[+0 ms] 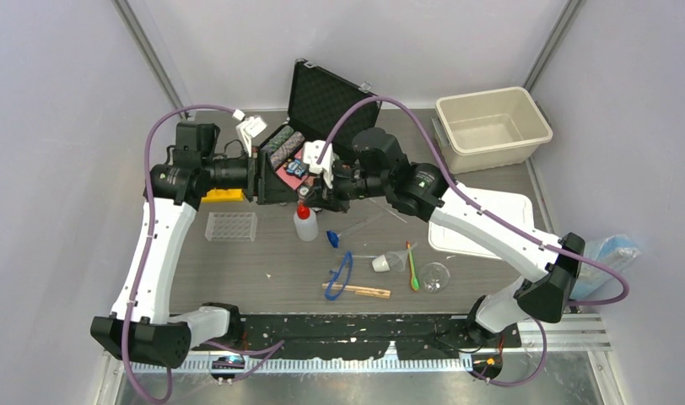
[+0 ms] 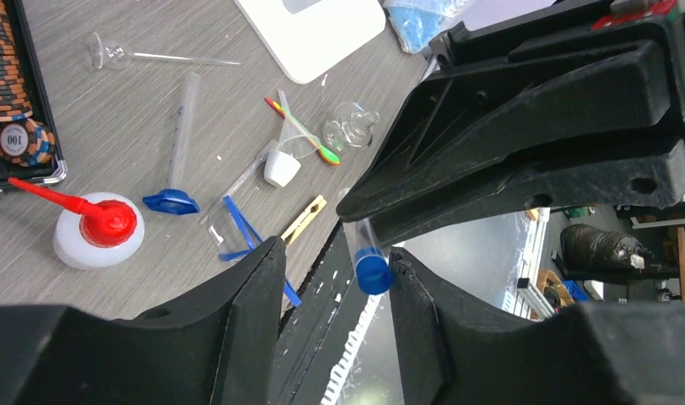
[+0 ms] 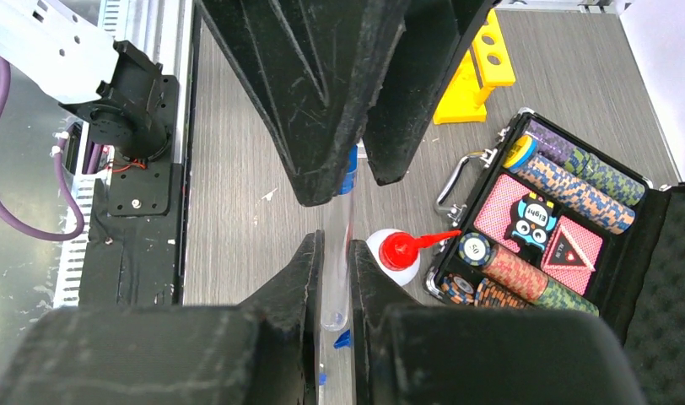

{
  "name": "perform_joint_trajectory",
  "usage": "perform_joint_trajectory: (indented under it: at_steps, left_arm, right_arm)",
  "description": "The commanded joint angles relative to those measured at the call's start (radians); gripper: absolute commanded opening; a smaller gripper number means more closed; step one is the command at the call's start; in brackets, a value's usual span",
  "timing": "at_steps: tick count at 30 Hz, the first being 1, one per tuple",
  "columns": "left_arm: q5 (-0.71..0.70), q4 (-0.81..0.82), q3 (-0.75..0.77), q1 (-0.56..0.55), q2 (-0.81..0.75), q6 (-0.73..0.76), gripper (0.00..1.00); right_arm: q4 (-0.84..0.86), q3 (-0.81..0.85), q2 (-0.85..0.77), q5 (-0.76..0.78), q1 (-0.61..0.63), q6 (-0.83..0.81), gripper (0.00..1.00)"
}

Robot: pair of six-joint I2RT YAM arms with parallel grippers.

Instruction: Organize the chemistry lab equipment

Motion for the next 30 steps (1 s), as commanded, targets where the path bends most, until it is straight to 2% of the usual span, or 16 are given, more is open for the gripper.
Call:
perform_joint_trajectory:
  at_steps: [1,4,9,12,14,15,16,17,19,21,23,27,30]
  left_arm:
    - [0.027,0.063,-0.004,-0.006,-0.021,-0.038,0.48]
    - [0.021,0.07,-0.013,-0.013,-0.026,-0.038,0.46]
    - [-0.012,0.062,-0.02,-0.019,-0.025,-0.029,0.19]
    - [-0.025,0.029,-0.016,-0.019,-0.03,0.001,0.09]
    - [-0.065,0.009,-0.018,-0.016,-0.042,0.021,0.02]
    - [-0.089,-0.007,-0.018,-0.011,-0.047,0.038,0.0]
    - [-0.132,-0.032,-0.015,0.006,-0.051,0.065,0.0]
    - [-0.167,-0.067,-0.009,0.022,-0.049,0.096,0.0]
    - [-0.254,-0.18,0.017,0.06,-0.029,0.245,0.0]
    - [-0.361,-0.298,0.031,0.112,0.002,0.423,0.0]
    - [-0.459,-0.328,0.007,0.201,0.026,0.558,0.0]
    - [-0.674,-0.231,-0.073,0.311,0.069,0.735,0.0]
    - [-0.714,-0.131,-0.135,0.36,0.086,0.827,0.0]
  right_arm:
    - [0.041,0.036,0.011,0.015,0.016,-0.014,0.05]
    - [0.041,0.038,0.017,0.026,0.021,-0.014,0.05]
    - [0.048,0.045,0.027,0.04,0.023,-0.013,0.05]
    - [0.055,0.045,0.029,0.074,0.022,-0.011,0.05]
    - [0.062,0.041,0.027,0.107,0.022,-0.003,0.31]
    - [0.061,0.04,0.025,0.128,0.022,-0.001,0.61]
    - [0.048,0.037,0.021,0.137,0.021,-0.003,0.73]
    - [0.038,0.035,0.017,0.146,0.02,-0.019,0.9]
    - [0.004,0.02,-0.007,0.148,0.011,-0.052,0.98]
    - [-0.024,-0.001,-0.027,0.143,-0.009,-0.065,0.96]
    - [-0.046,-0.026,-0.045,0.122,-0.042,-0.068,0.95]
    - [-0.072,-0.068,-0.069,0.095,-0.106,-0.074,0.95]
    - [-0.087,-0.086,-0.079,0.099,-0.144,-0.095,0.95]
